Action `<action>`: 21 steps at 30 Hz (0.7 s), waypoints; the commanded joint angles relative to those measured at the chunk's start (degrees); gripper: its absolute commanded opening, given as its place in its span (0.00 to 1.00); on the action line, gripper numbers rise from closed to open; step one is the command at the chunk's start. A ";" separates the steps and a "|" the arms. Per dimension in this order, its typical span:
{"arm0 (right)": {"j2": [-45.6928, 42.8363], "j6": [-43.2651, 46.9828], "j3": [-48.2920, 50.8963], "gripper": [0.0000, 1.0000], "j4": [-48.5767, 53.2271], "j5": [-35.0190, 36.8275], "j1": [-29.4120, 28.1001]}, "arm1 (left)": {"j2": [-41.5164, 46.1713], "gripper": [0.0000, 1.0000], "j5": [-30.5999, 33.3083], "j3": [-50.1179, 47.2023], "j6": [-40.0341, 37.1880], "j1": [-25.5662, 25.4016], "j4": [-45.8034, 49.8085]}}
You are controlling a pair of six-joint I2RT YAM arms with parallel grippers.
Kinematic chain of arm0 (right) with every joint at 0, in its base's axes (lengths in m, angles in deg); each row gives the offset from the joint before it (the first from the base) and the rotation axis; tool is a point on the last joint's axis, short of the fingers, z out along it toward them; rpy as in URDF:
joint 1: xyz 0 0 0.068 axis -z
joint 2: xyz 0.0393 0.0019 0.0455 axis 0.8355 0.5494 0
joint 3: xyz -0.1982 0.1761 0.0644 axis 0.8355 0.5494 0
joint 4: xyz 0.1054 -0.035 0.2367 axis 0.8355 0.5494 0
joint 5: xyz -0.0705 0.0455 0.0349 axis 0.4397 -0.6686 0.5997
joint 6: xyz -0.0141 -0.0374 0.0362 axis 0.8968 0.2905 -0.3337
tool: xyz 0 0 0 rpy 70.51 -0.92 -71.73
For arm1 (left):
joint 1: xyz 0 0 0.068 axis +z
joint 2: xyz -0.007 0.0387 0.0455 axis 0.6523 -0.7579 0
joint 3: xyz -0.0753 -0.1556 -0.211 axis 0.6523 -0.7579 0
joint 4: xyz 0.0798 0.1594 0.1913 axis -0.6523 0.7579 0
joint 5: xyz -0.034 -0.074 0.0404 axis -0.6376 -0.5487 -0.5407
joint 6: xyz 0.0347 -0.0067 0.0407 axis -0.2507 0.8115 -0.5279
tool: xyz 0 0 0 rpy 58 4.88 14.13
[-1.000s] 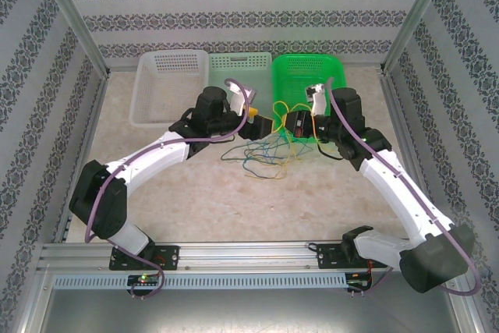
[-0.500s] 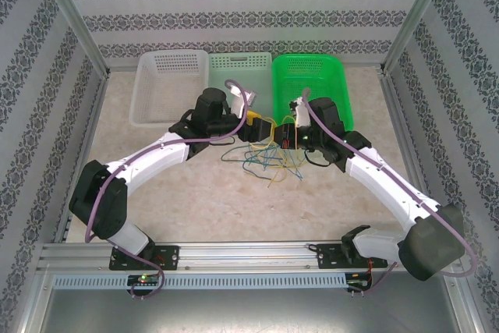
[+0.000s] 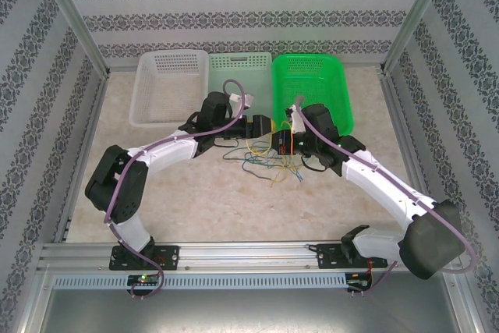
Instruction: Untangle the cables
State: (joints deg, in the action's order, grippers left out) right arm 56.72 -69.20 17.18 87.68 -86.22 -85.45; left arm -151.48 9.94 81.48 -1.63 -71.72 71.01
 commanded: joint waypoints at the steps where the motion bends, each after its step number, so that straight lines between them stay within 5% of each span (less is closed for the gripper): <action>1: -0.45 2.02 0.31 0.00 -1.15 1.09 -0.93 | 0.17 0.81 -0.52 0.22 5.07 0.44 -6.20; 11: -1.59 2.36 2.52 0.00 -3.07 4.32 -1.20 | -1.52 0.81 -2.33 -0.94 13.61 0.23 -11.74; 21: -1.90 2.46 3.29 0.00 -5.78 4.65 -2.60 | -4.35 0.69 -2.25 0.55 13.90 -0.68 -11.28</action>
State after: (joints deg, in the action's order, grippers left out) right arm 56.43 -67.67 19.56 84.22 -82.72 -87.33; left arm -154.85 9.06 81.17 10.94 -71.87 63.50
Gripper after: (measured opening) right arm 0.065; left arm 0.699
